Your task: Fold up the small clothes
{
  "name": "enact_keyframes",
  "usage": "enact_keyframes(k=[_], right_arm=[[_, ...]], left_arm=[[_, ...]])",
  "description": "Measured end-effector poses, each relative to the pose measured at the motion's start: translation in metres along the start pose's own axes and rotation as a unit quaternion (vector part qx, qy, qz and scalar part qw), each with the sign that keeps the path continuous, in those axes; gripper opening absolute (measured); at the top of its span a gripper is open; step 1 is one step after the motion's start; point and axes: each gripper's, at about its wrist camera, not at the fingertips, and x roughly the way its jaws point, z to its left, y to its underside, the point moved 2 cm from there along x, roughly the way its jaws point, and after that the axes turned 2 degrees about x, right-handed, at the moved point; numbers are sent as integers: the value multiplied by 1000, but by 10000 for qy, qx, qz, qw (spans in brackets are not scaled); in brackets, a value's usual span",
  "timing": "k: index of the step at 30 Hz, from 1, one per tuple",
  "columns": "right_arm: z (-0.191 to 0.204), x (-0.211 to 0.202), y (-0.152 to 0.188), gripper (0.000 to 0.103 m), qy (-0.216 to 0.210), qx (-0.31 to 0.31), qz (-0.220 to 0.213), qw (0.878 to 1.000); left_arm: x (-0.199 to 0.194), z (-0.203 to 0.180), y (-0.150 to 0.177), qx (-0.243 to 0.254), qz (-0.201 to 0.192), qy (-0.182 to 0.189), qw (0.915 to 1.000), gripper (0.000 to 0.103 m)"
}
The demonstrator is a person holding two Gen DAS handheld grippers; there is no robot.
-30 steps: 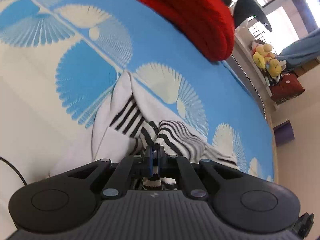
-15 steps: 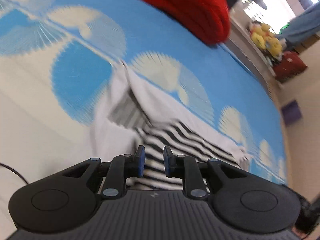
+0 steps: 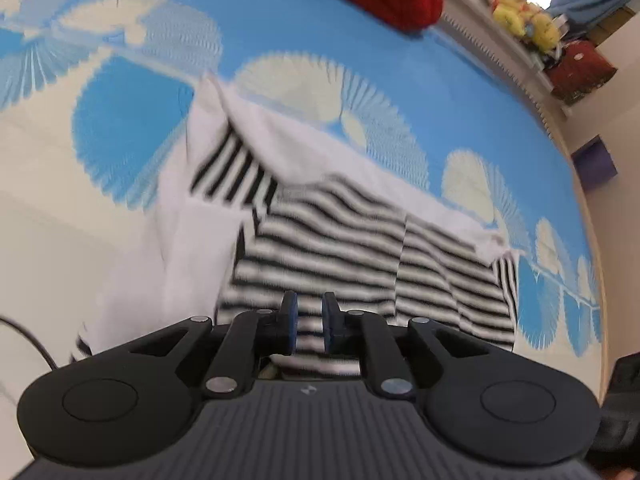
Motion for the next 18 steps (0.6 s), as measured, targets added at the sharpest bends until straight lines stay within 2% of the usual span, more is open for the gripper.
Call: enact_keyframes(k=[2, 4, 6, 8, 9, 11, 13, 16, 18], right_arm=[[4, 21, 14, 50, 472, -361, 406, 9974], [6, 30, 24, 49, 932, -648, 544, 9920], [8, 20, 21, 49, 996, -512, 222, 9935], [4, 1, 12, 49, 774, -158, -315, 9964], [-3, -6, 13, 49, 820, -42, -531, 9952], [-19, -12, 9, 49, 1403, 181, -714, 9874], [-37, -9, 12, 49, 1986, 259, -523, 9783], [-39, -23, 14, 49, 1911, 449, -626, 9785], [-20, -56, 18, 49, 1611, 265, -1121, 9802]], left_arm=[[11, 7, 6, -133, 331, -254, 9990, 15], [17, 18, 9, -332, 465, -380, 9976, 15], [11, 20, 7, -391, 383, -337, 9979, 15], [3, 14, 6, -132, 167, -402, 9990, 17], [3, 12, 7, -33, 108, -416, 9991, 19], [10, 15, 16, -43, 283, -519, 9982, 20], [16, 22, 21, -151, 467, -643, 9967, 19], [-5, 11, 26, 176, 246, -768, 9966, 19], [-31, -3, 29, 540, -146, -748, 9956, 19]])
